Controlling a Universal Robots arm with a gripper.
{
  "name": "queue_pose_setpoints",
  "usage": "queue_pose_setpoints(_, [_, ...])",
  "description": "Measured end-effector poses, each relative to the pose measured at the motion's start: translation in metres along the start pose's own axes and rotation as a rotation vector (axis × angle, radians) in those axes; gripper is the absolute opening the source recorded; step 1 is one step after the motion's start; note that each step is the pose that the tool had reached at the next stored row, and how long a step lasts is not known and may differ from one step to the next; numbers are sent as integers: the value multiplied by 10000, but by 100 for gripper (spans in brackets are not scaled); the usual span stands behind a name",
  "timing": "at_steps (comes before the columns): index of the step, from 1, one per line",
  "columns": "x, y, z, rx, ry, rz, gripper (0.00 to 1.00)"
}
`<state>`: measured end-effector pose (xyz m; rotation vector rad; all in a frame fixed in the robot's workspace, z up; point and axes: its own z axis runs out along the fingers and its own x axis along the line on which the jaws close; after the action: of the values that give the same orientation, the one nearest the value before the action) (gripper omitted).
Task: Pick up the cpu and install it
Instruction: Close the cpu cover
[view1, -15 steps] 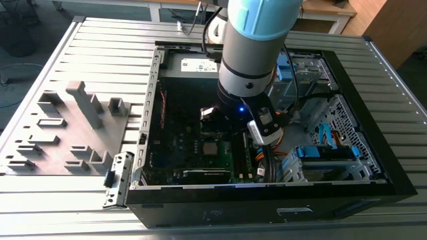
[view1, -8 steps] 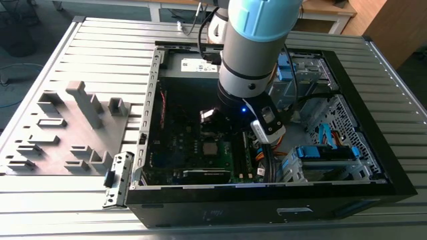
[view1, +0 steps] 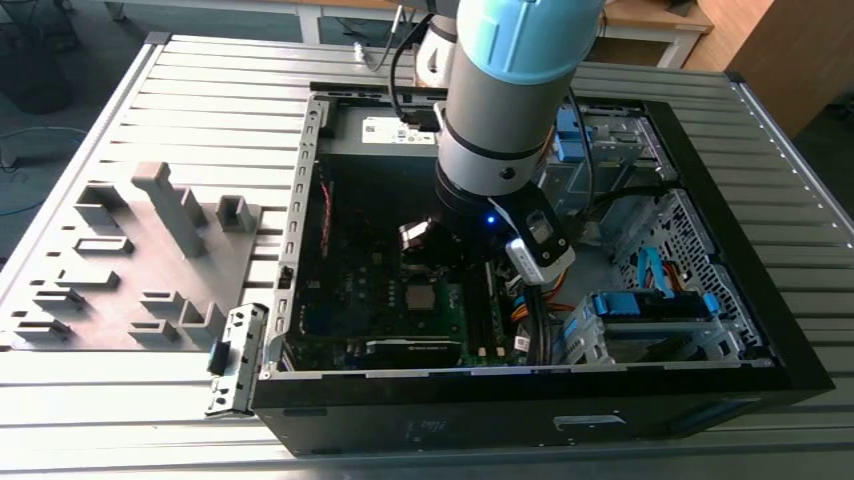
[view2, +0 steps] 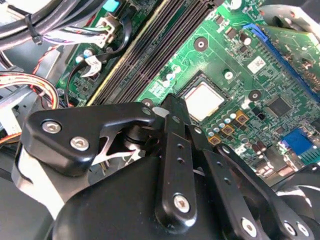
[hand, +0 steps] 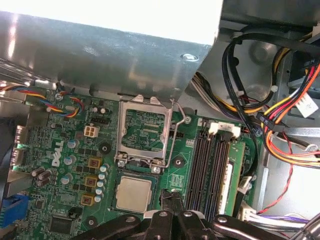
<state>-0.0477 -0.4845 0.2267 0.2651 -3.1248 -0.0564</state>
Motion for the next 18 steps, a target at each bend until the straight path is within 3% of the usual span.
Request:
queue_pose_setpoints(6, [-1,0,1,-32,-2,-85,11])
queue_pose_setpoints(11, [-1,0,6,-158,-2,-674,11])
queue_pose_setpoints(18, [-1,-1,11,-179,41,-1721,11])
